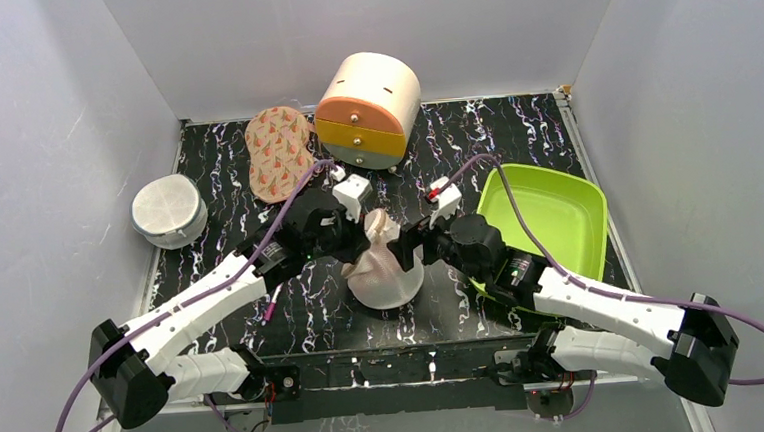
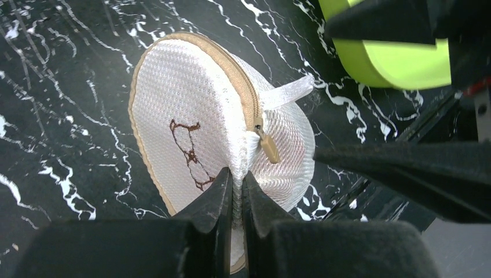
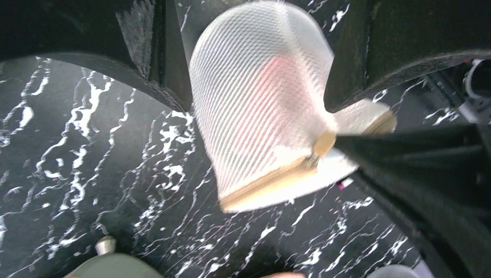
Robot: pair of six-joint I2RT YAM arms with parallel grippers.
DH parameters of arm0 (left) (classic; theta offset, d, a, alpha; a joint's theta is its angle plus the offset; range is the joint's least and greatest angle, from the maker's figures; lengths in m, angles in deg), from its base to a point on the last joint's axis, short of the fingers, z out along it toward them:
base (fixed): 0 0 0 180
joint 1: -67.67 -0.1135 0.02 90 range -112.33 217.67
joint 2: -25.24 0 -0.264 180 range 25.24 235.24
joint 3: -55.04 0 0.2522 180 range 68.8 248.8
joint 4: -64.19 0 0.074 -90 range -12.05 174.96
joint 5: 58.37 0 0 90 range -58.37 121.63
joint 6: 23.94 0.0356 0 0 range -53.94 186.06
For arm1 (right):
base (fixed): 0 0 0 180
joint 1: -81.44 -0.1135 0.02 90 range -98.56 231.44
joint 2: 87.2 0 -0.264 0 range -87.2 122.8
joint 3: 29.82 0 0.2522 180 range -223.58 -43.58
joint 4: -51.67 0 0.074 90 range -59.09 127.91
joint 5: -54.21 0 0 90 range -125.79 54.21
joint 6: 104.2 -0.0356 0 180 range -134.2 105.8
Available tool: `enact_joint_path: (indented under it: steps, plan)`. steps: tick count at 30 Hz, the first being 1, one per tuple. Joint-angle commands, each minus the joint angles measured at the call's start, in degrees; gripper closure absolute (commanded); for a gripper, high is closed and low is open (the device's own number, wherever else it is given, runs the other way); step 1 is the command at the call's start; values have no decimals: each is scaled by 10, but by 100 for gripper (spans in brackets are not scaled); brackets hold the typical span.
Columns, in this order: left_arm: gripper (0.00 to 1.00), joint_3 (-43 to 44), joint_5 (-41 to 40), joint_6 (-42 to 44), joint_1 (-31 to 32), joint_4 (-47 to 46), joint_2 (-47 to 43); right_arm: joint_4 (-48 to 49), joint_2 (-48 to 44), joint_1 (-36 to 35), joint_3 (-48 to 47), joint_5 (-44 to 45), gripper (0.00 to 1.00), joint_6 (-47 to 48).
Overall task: Unzip the laundry bag and remove the bra
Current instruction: Unzip the laundry bag at the center of the board.
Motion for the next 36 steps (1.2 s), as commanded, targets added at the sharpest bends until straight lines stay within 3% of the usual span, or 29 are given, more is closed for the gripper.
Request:
enact_joint_path:
  steps: [1, 3, 7, 12, 15, 18, 22, 29, 36]
  plan:
    - [100, 34, -35, -62, -10, 19, -18, 22, -20, 1, -14, -72, 25, 30]
    - [100, 36, -25, -67, -11, 15, -15, 44, -33, 2, 0, -104, 29, 69]
    - [100, 41, -8, -73, -12, 13, -10, 125, -33, 1, 44, -183, 29, 209]
    - [100, 47, -4, -73, -14, 18, -7, 249, -12, 0, 78, -192, 24, 313]
    - [100, 42, 0, -79, -15, 14, -8, 258, 31, 0, 51, -210, 26, 323]
    - [100, 37, 5, -85, -15, 8, -9, 253, 61, 0, 31, -210, 33, 319]
    - [100, 37, 11, -88, -16, 10, -7, 293, 57, 0, 45, -203, 38, 322]
    - [100, 37, 21, -90, -16, 12, -8, 282, 59, 1, 40, -208, 42, 353]
    - [100, 34, 25, -94, -16, 15, -13, 292, 79, 1, 22, -188, 59, 371]
